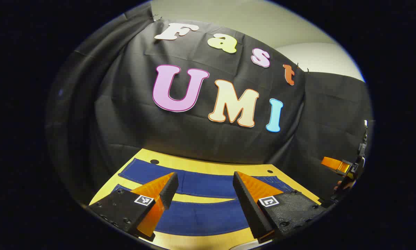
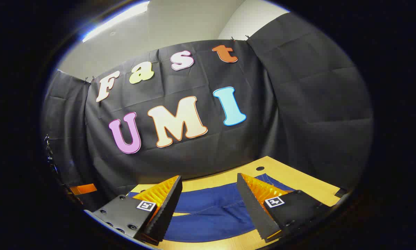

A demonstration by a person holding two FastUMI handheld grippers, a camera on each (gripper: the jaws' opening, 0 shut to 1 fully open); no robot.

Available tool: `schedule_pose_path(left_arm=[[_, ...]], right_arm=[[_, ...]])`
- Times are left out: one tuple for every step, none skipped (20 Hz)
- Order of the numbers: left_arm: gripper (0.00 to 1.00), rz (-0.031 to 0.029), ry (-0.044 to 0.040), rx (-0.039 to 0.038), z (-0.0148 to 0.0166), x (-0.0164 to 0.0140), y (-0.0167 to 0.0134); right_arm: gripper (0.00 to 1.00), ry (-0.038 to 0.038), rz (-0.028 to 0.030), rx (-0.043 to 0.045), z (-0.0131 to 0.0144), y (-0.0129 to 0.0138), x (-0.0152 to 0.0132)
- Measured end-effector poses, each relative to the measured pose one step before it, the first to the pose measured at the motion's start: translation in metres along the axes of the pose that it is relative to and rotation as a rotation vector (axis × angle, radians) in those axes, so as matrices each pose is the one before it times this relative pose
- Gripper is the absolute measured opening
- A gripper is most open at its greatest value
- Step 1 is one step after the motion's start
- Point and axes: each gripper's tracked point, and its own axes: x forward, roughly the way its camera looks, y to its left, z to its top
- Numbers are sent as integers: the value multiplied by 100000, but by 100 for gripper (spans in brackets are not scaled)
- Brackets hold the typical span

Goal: Grasp the waist and the cuffs of the jeans and fold them to make the two legs overlap; first hold the waist and fold one-third of the jeans toward the cuffs, then hold the cuffs and fold the remaining one-third in the same direction to finish folding.

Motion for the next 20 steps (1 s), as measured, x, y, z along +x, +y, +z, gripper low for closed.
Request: schedule_pose_path(left_arm=[[90, -427, 973, 275, -393, 99, 192], [90, -755, 1345, 253, -463, 78, 121], [94, -442, 1447, 580, -471, 13, 247], [91, -336, 1353, 1089, -462, 194, 389], [94, -639, 1466, 1464, -460, 24, 260], [94, -516, 1607, 1714, -685, 189, 400], [94, -1290, 1461, 1711, -396, 215, 266], [94, -1483, 1586, 1945, -632, 317, 104], [94, -1301, 2607, 2165, -692, 181, 174], [94, -911, 2666, 2033, -926, 239, 320], [94, -1383, 2476, 1696, -752, 61, 74], [94, -1093, 2084, 1578, -705, 101, 178], [94, -1395, 1986, 1891, -649, 172, 125], [94, -990, 2734, 2797, -922, 173, 127], [94, -976, 2731, 2717, -789, 50, 144], [94, -1423, 2588, 3308, -745, 116, 178], [94, -1461, 2619, 3513, -623, 104, 181], [94, -1838, 2450, 3284, -839, 101, 150], [94, -1502, 2933, 2995, -773, 76, 401], [96, -1405, 3504, 2546, -820, 253, 240]], right_arm=[[100, 297, -329, -123, -63, 56, 83], [100, 469, -136, 249, -175, 100, 40], [100, 643, -96, 303, -148, 88, -15], [98, 469, -307, 111, -79, 15, -43], [98, 414, -572, -117, -88, -62, -16], [100, 614, -739, 66, -90, -91, -133], [100, 1002, -521, 268, -303, -40, 43], [98, 1094, -463, -177, -428, 37, 58], [98, 1198, -777, -954, -302, -55, 161], [98, 1025, -309, -1152, -314, -54, 147], [98, 829, -84, -1272, -275, 21, 170], [98, 1225, 175, -1056, -362, 59, 144], [97, 1574, 540, -791, -398, 259, 168], [97, 1922, 829, -1164, -608, 342, 203], [93, 1063, 446, -916, -253, 148, 175], [98, 705, 948, -975, -246, 224, 5], [98, 331, 1115, -511, -94, 379, 96], [98, 840, 1127, 97, -412, 276, 151], [98, 1414, 1219, 886, -258, 436, 62], [100, 805, 1772, 937, -161, 608, -49]])
